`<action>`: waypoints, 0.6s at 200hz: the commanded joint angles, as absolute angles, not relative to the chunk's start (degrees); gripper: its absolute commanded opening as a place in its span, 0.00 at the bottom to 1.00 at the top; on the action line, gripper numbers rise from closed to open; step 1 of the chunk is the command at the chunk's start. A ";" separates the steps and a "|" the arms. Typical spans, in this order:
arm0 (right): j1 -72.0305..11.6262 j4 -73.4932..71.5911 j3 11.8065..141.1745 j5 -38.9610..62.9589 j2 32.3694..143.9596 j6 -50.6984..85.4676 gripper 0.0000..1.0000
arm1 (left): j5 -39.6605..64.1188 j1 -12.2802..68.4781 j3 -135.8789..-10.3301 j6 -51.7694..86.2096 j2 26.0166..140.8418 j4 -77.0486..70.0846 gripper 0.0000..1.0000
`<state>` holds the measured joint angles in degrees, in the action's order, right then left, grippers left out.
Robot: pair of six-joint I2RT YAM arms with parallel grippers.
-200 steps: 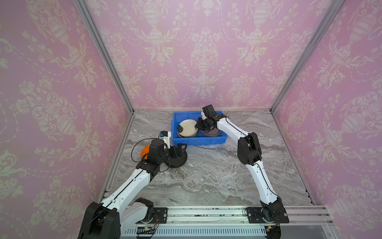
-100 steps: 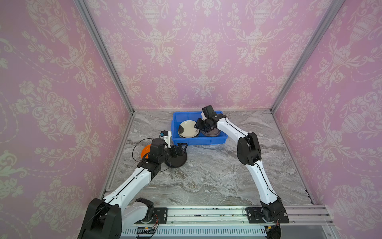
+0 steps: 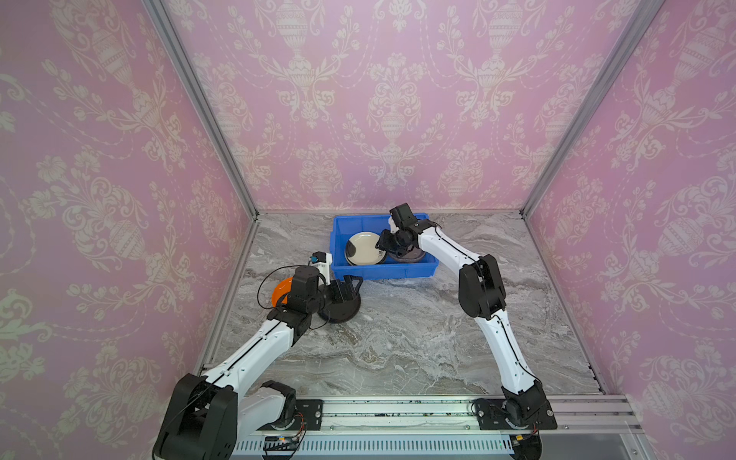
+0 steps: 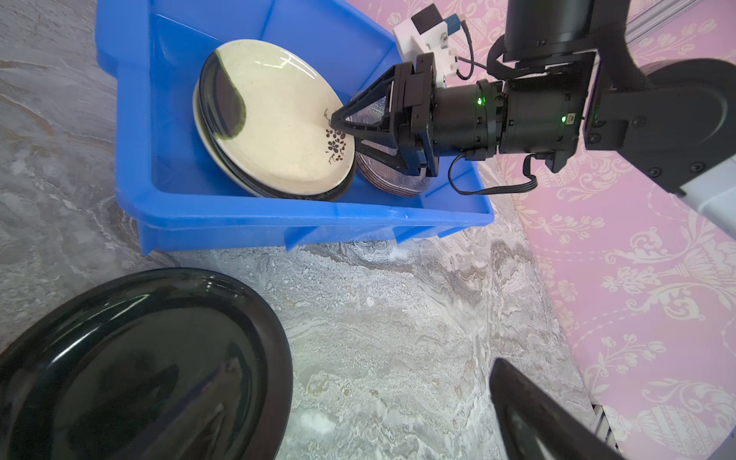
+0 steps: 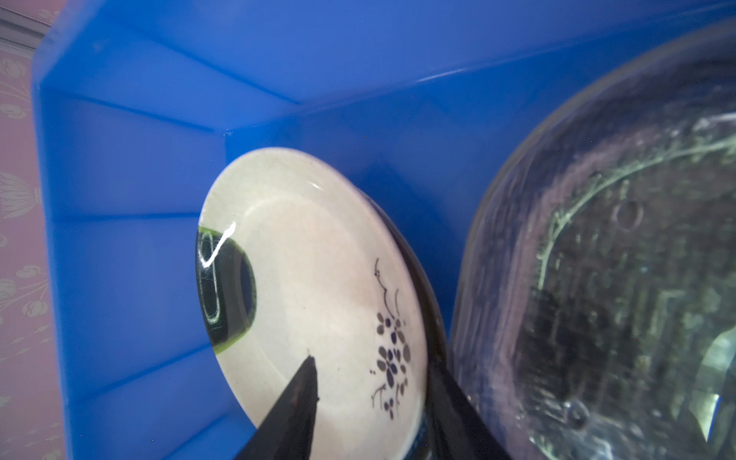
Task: Place the plates into the plastic bin on the countertop
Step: Place the plate in the plastic bin.
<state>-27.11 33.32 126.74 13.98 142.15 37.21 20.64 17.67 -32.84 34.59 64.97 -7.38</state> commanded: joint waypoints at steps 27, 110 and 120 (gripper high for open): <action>-26.96 36.05 124.57 11.13 137.40 35.00 0.46 | 21.78 17.09 -33.81 35.51 66.54 -9.20 0.99; -26.98 35.87 125.90 12.39 139.56 35.86 0.44 | 22.51 16.92 -34.75 35.49 69.72 -10.42 0.99; -26.98 36.18 127.13 12.72 140.65 36.00 0.44 | 22.51 16.81 -34.81 35.29 69.79 -10.32 0.99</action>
